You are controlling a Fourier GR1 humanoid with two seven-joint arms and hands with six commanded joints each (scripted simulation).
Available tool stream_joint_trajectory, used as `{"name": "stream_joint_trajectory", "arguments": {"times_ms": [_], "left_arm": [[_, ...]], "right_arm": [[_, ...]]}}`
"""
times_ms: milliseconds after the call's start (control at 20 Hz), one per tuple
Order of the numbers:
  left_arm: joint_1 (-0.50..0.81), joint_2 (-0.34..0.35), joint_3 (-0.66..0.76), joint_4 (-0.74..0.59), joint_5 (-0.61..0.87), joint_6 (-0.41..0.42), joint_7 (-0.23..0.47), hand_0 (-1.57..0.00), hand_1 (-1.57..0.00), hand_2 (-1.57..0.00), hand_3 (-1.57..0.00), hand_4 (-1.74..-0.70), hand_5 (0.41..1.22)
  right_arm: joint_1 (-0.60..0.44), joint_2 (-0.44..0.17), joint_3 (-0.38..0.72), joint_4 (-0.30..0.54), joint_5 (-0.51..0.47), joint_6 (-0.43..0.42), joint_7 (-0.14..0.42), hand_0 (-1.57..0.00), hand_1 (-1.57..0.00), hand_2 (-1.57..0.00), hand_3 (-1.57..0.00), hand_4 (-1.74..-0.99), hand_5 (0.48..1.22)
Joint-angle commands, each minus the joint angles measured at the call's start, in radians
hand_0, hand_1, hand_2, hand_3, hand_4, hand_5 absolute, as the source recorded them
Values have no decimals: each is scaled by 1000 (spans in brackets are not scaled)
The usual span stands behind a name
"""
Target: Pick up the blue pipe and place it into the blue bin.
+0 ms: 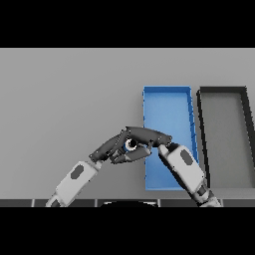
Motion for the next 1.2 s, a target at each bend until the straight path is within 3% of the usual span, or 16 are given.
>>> {"name": "stream_joint_trajectory", "arguments": {"times_ms": [0, 50, 150, 250, 300, 400, 550, 600, 700, 1000, 1150], "left_arm": [[1, -4, 2, -3, 10, -4, 7, -1516, -1512, -1388, -1503, -1727, 1221], [-5, 5, 1, -4, -9, -2, -2, -1435, -1354, -1221, -1333, -1648, 1221], [-5, 41, -22, -16, -68, -13, -4, -925, -866, -781, -853, -1415, 1221], [-29, 67, -24, -2, -104, -60, -20, -592, -554, -500, -546, -1216, 1221], [-32, 71, -23, 8, -124, -64, -48, -473, -443, -399, -436, -1143, 1187], [-25, 82, -26, -1, -143, -68, -76, -303, -283, -255, -279, -1041, 1020], [-38, 66, -32, 26, -169, -45, 8, -154, -145, -130, -142, -942, 785], [-32, 73, -31, 20, -172, -42, 8, -123, -115, -104, -114, -915, 735], [-32, 71, -30, 25, -167, -43, 7, -79, -74, -66, -72, -889, 664], [-29, 52, -17, 35, -136, -41, 62, -20, -19, -17, -18, -897, 569], [-19, 54, -21, 34, -140, -38, 79, -10, -9, -8, -9, -901, 548]], "right_arm": [[2, 5, -5, -7, -17, -10, 18, -1524, -1523, -1525, -1505, -1475, 1155], [6, 14, -8, -11, -26, -21, 23, -1533, -1533, -1534, -1518, -1480, 1168], [17, 24, -10, -11, -44, -21, 45, -1547, -1546, -1548, -1537, -1487, 1187], [12, 45, -15, -22, -36, -24, 96, -1556, -1555, -1556, -1549, -1490, 1199], [14, 46, -27, -30, -40, -14, 113, -1559, -1558, -1559, -1554, -1491, 1204], [23, 64, -38, -39, -47, 9, 123, -1563, -1563, -1563, -1560, -1493, 1210], [39, 83, -48, -41, -7, 30, 62, -1567, -1567, -1567, -1565, -1496, 1215], [43, 88, -50, -41, 10, 30, 43, -1568, -1568, -1568, -1566, -1496, 1216], [25, 95, -58, -38, 20, 26, 61, -1569, -1569, -1569, -1568, -1495, 1218], [35, 105, -79, -34, -19, 24, 73, -1570, -1570, -1570, -1570, -1488, 1220], [4, 102, -108, -42, -136, -14, 158, -1571, -1571, -1571, -1571, -1491, 1221]]}}
